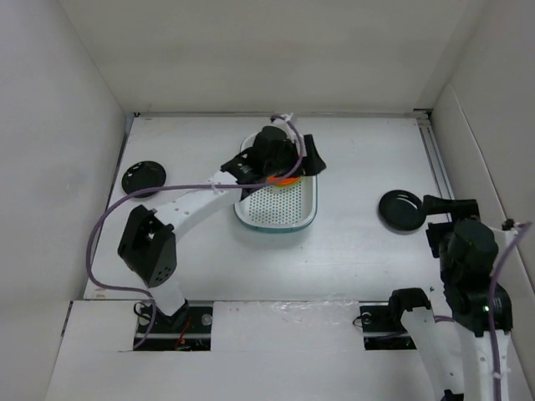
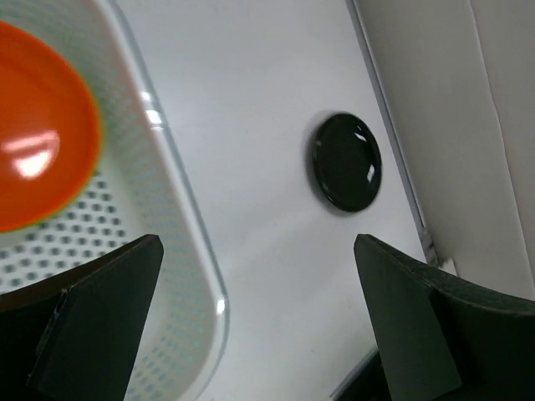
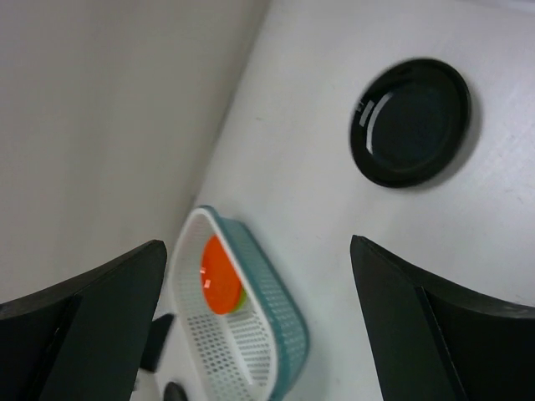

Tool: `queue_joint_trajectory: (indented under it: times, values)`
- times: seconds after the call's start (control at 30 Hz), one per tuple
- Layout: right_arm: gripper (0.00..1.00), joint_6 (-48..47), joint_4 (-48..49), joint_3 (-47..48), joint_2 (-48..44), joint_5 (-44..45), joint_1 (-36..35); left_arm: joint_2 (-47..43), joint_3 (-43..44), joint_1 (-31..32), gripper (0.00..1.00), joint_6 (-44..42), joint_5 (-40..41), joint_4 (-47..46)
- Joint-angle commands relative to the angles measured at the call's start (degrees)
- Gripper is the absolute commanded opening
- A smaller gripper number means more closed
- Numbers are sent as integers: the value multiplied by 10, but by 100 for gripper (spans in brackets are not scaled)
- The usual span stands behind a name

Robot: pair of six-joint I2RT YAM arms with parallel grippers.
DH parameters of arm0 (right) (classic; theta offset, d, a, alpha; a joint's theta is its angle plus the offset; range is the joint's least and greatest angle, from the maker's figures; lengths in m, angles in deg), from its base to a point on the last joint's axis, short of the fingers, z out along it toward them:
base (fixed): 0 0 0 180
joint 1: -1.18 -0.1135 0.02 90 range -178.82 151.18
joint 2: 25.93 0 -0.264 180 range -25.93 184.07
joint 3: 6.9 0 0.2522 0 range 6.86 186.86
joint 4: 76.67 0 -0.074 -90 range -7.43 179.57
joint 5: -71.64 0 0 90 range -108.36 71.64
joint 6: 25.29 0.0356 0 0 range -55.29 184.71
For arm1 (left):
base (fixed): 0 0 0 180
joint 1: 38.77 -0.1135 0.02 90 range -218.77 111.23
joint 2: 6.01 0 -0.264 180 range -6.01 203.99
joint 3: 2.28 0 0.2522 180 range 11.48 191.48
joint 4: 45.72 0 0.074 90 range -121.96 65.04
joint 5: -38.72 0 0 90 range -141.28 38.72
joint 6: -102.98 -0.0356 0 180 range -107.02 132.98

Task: Place the plates into the plastic bin on the countertop

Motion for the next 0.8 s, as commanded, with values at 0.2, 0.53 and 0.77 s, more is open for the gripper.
queue_joint_trajectory:
  times: [0.2,0.53,0.77]
  values:
    - [97,-77,-16,205,5,23,-2,208,184,115,100,8,-127,-70]
    - [97,-92,-11,200,-14,-53,-35,447,385,165,100,70,-102,-59]
    - [97,-97,-17,215,-19,-58,-58,534,470,165,100,103,-94,-68]
